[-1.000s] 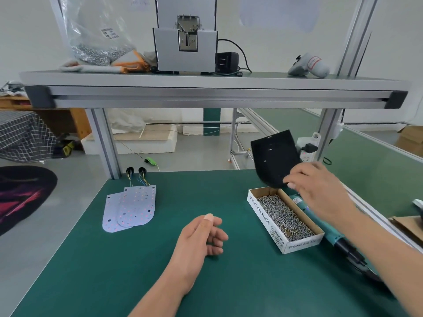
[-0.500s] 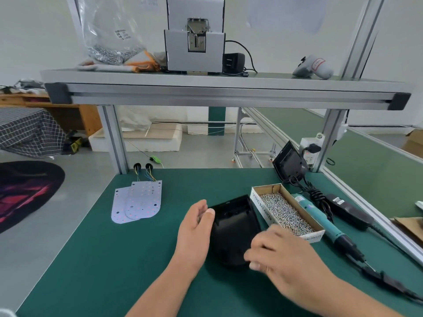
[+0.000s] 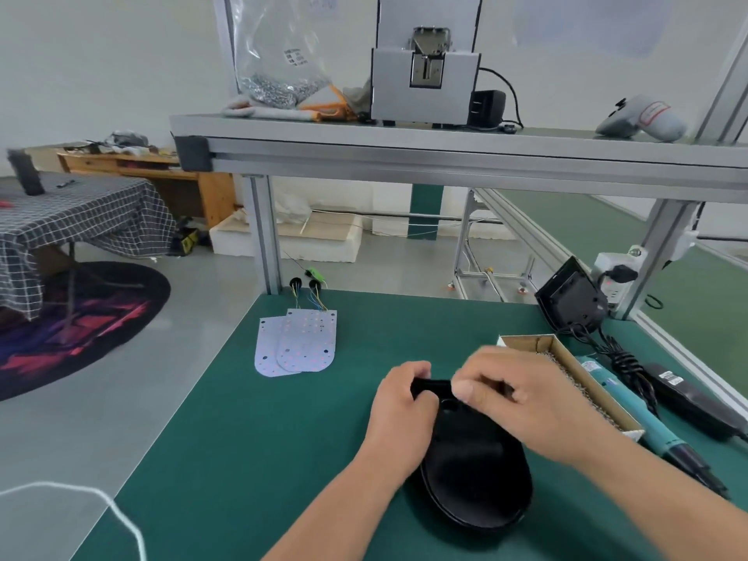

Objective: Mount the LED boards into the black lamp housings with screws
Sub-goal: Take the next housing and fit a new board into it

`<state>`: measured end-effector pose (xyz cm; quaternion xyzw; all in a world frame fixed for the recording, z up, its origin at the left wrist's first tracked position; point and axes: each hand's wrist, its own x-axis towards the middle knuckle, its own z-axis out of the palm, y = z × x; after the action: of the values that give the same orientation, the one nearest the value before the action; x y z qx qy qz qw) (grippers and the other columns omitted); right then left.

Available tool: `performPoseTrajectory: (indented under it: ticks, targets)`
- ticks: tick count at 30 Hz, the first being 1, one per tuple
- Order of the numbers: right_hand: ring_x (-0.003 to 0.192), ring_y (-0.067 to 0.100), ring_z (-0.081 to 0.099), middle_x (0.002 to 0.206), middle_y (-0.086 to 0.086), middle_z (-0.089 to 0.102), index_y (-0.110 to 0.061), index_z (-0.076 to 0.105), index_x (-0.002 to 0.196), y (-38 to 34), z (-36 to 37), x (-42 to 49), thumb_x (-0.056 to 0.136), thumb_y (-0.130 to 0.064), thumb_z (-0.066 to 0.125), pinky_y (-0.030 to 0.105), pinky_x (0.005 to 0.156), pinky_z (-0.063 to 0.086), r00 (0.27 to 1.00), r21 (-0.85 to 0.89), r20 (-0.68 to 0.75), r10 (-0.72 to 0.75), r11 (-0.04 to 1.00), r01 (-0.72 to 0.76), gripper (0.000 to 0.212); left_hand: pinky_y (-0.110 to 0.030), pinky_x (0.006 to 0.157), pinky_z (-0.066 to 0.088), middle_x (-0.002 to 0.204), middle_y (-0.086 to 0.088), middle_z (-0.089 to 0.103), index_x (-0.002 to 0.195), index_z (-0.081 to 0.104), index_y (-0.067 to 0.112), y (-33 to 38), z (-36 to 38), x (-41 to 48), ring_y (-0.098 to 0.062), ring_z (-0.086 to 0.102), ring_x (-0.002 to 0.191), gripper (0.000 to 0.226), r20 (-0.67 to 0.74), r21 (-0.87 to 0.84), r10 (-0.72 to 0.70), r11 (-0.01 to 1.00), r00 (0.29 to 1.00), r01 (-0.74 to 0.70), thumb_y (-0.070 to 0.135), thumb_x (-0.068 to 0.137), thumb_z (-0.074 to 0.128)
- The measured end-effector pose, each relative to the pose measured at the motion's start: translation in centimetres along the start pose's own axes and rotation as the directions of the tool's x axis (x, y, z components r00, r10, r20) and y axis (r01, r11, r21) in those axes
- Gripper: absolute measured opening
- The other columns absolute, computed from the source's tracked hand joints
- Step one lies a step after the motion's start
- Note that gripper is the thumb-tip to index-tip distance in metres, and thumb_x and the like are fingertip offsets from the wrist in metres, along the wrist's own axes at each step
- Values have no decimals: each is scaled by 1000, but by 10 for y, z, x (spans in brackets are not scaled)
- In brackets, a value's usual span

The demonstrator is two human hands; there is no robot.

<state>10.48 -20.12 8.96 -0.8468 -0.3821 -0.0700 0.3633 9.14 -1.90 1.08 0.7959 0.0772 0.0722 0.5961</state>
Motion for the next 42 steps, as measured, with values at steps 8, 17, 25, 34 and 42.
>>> performPoseTrajectory:
  ticks: [8, 17, 25, 34, 42]
  targets:
    - [67, 4, 69, 84, -3, 75, -22, 72, 94, 29, 65, 156, 100, -43, 64, 30, 67, 57, 932, 22, 171, 319, 945, -327, 24, -19, 99, 48, 121, 14, 66, 122, 65, 30, 3, -2, -4, 0, 60, 111, 40, -47, -113, -25, 993, 999, 19, 7, 91, 52]
    - [112, 28, 59, 131, 10, 54, -11, 58, 132, 46, 137, 250, 96, -68, 60, 37, 88, 48, 830, -397, 426, 359, 899, -184, 67, -16, 75, 53, 98, 14, 75, 106, 65, 27, 7, -3, -4, -2, 69, 93, 33, -81, -291, -70, 956, 994, 44, 3, 89, 51]
    - [67, 19, 38, 84, 4, 42, -16, 42, 72, 47, 158, 261, 82, -54, 83, 34, 56, 27, 831, -412, 430, 354, 895, -169, 57, -24, 80, 57, 97, 20, 75, 106, 63, 30, 7, -5, -3, -2, 71, 96, 23, -127, -343, -124, 936, 984, 73, 15, 92, 53]
    - [66, 14, 68, 87, 7, 71, -11, 57, 98, 79, 88, 217, 100, -5, 70, 27, 52, 56, 804, 516, 209, 557, 635, -575, 15, -25, 83, 59, 106, -2, 67, 108, 63, 16, -4, -4, 7, -7, 65, 89, 15, -217, -491, -176, 870, 960, 48, 5, 101, 56]
    - [66, 15, 73, 84, 6, 76, -7, 61, 101, 83, 23, 125, 97, 0, 69, 28, 51, 57, 805, 774, 54, 591, 485, -408, 11, -38, 75, 62, 106, -9, 76, 115, 58, 14, 0, -11, 7, -25, 77, 96, 41, -207, -795, -256, 607, 944, -10, 51, 97, 66]
